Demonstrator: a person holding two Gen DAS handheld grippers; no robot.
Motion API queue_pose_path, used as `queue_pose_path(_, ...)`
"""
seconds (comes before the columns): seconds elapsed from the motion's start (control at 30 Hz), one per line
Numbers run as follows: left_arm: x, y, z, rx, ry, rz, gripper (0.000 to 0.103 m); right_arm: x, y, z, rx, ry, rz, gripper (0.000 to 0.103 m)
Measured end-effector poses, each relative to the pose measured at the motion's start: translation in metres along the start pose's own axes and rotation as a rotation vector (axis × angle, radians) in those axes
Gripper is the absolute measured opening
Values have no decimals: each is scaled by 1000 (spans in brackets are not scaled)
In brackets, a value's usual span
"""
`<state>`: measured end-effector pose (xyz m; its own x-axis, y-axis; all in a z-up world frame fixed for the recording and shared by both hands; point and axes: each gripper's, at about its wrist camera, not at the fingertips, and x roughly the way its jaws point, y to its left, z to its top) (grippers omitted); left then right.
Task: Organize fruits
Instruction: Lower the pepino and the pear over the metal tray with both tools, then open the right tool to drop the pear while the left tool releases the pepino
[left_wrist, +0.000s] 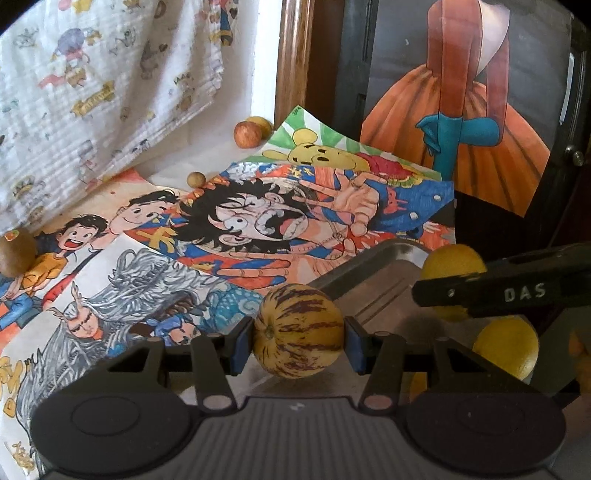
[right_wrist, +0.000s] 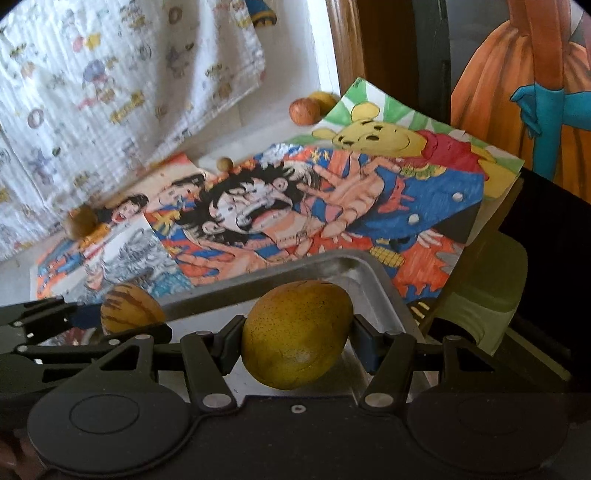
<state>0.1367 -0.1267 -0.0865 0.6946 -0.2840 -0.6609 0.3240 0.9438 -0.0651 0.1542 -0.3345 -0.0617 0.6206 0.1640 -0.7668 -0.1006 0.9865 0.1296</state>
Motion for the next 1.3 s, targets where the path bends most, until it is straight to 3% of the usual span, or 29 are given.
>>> queue_pose_path(0.27, 13, -1, -7, 8, 56, 13, 56, 13, -2, -9, 0, 33, -9, 63)
queue_pose_path(0.6, 9, -1, -9, 18, 47, 21, 58, 17, -1, -15, 3, 51, -12, 64)
queue_pose_path(0.7, 6, -1, -8, 17, 39, 24, 58, 13, -1, -13, 11, 39, 1, 68)
queue_pose_path(0.77, 3, 0, -7, 16, 30, 25, 59, 8, 2, -9, 6, 16, -9, 76)
queue_pose_path(0.93, -9, 3, -3, 6, -3, 40, 71, -10, 7, 3, 14, -34, 1, 82)
queue_pose_path(1.0, -15, 6, -1, -4, -21, 51, 81, -19, 9, 6, 20, -56, 8, 85)
queue_pose_path(1.13, -27, 13, 2, -23, -47, 64, 84, -34, 16, 11, 24, -89, 26, 96)
queue_pose_path(1.3, -45, 22, 4, -47, -81, 81, 96, -50, 29, 14, 18, -116, 46, 101)
